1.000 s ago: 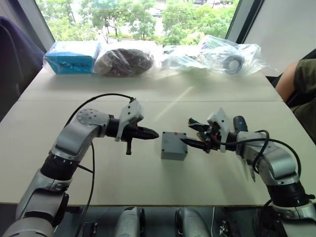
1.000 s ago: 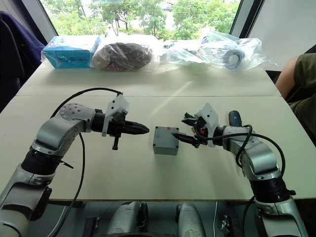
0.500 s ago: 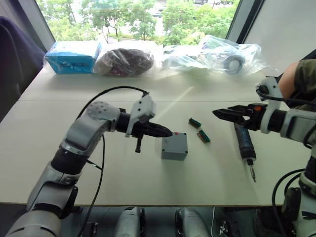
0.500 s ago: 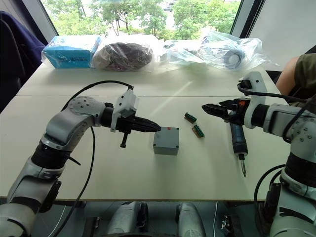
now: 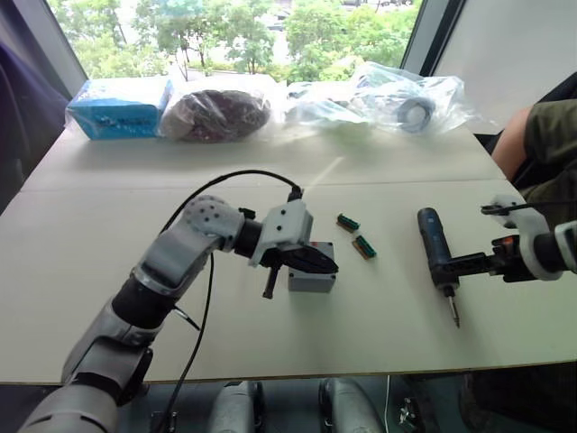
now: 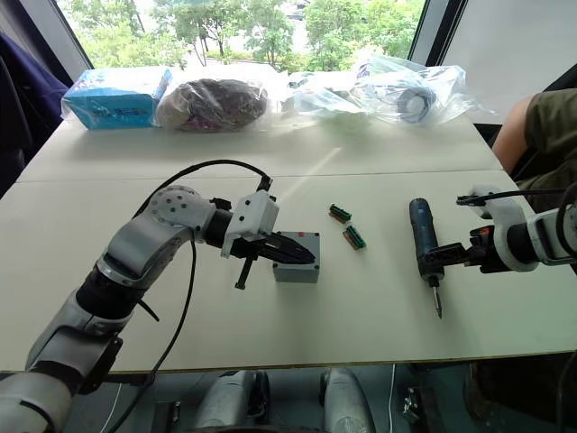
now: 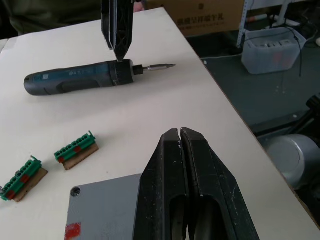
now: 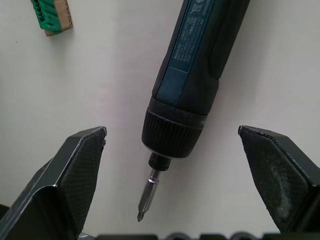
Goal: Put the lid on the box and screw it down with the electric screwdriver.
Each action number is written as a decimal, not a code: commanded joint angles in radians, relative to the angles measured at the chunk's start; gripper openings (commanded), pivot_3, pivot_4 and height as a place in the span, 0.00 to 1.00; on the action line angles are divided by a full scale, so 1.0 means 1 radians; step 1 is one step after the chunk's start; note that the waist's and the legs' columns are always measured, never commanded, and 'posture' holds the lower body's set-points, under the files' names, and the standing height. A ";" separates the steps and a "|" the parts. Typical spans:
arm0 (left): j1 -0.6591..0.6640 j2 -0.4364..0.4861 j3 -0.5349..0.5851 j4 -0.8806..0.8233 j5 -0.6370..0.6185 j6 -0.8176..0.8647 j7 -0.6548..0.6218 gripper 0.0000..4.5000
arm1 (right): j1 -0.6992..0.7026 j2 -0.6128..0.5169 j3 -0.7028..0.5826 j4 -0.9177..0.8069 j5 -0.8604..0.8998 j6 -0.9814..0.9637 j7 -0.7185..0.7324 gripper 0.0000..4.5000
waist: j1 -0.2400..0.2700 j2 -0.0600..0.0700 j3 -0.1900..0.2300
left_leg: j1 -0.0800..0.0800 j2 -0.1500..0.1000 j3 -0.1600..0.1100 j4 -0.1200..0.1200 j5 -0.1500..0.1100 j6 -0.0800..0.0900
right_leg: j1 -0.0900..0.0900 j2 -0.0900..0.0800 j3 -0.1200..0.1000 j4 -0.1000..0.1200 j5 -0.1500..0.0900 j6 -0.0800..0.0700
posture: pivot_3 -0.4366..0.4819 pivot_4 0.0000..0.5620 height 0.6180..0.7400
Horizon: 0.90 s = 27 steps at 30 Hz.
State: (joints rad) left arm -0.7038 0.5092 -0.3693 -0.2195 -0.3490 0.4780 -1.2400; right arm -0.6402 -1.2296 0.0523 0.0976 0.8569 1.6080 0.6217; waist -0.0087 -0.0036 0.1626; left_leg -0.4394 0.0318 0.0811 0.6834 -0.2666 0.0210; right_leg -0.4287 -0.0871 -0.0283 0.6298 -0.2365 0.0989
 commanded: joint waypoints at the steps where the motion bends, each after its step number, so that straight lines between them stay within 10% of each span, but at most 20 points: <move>1: 0.015 0.012 0.024 -0.064 -0.016 0.021 0.021 0.00 | -0.084 0.035 0.073 0.107 -0.090 -0.025 0.035 1.00 | 0.001 0.000 0.000 | 0.000 0.000 0.000 0.001 0.000 0.000 | 0.000 0.000 0.000 0.000 0.000 0.000 | 0.48 0.27 1.00; 14: 0.028 0.023 0.035 -0.089 -0.031 0.062 0.065 0.00 | -0.247 0.132 0.390 0.333 -0.372 -0.220 0.271 1.00 | 0.012 0.000 0.000 | -0.001 -0.001 0.001 0.001 0.000 0.000 | -0.001 0.000 0.000 0.000 0.000 0.000 | 0.48 0.27 1.00; 23: 0.035 0.023 0.039 -0.083 -0.030 0.062 0.092 0.00 | -0.247 0.129 0.527 0.274 -0.496 -0.250 0.425 0.41 | 0.018 0.000 0.000 | -0.001 0.000 0.000 0.001 0.000 0.000 | 0.000 0.000 -0.001 0.000 0.000 0.000 | 0.48 0.27 1.00; 27: 0.035 0.030 0.048 -0.066 -0.027 0.058 0.100 0.00 | -0.253 0.139 0.506 0.300 -0.528 -0.241 0.430 0.41 | 0.020 0.000 0.000 | -0.001 0.000 0.000 0.001 0.000 0.000 | 0.000 0.000 -0.001 0.000 0.000 0.000 | 0.48 0.27 1.00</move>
State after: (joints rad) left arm -0.6678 0.5336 -0.3561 -0.2804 -0.3671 0.5412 -1.1471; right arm -0.8972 -1.1000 0.5609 0.3864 0.3376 1.3510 1.0383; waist 0.0117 -0.0037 0.1626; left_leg -0.4405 0.0314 0.0815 0.6846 -0.2664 0.0206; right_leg -0.4291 -0.0873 -0.0293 0.6299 -0.2364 0.0991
